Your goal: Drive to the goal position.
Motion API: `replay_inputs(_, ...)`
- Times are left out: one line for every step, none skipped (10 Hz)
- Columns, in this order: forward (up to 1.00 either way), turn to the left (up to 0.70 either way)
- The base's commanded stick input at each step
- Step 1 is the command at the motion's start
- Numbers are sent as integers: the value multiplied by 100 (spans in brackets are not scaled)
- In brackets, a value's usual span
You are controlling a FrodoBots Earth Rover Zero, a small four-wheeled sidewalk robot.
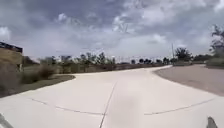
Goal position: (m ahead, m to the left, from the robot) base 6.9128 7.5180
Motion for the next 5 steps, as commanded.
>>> replay_inputs(70,0)
replay_inputs(70,0)
replay_inputs(70,0)
replay_inputs(70,0)
replay_inputs(70,0)
